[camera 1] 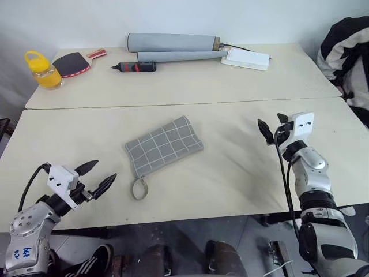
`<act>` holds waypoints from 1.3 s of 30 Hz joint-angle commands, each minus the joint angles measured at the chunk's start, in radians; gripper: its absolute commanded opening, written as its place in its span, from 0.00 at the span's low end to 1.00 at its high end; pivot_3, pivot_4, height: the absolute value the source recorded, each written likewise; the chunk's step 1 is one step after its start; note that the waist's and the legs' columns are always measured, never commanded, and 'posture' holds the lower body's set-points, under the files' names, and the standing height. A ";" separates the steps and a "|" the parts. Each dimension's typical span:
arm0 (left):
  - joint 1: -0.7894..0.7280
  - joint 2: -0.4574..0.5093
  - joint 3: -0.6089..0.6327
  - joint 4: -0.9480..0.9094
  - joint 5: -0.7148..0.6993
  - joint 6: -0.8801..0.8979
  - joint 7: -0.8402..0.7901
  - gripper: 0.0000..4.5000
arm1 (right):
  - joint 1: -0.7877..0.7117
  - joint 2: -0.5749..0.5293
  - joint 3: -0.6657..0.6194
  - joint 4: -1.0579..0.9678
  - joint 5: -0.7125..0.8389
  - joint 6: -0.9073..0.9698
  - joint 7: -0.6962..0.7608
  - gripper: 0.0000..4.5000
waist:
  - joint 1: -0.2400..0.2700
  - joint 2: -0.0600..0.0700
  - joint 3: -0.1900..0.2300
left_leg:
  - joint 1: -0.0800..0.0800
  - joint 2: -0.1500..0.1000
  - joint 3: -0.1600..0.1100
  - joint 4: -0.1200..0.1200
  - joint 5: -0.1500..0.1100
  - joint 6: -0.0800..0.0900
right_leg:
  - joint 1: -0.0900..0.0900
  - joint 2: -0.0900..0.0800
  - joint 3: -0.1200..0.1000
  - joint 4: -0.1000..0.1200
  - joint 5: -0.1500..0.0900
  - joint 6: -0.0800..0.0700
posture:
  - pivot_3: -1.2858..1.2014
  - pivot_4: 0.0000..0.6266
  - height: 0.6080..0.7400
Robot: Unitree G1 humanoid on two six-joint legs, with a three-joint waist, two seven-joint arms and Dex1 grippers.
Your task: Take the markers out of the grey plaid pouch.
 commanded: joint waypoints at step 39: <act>-0.295 0.120 -0.218 0.430 0.303 -0.698 -0.075 0.87 | -0.314 0.379 0.388 0.249 -0.300 -0.048 -0.014 0.01 | -0.028 0.000 0.000 | 0.002 0.000 0.003 -0.007 0.001 -0.002 | -0.005 0.001 0.000 0.005 0.000 0.000 | 0.52 0.24 1.00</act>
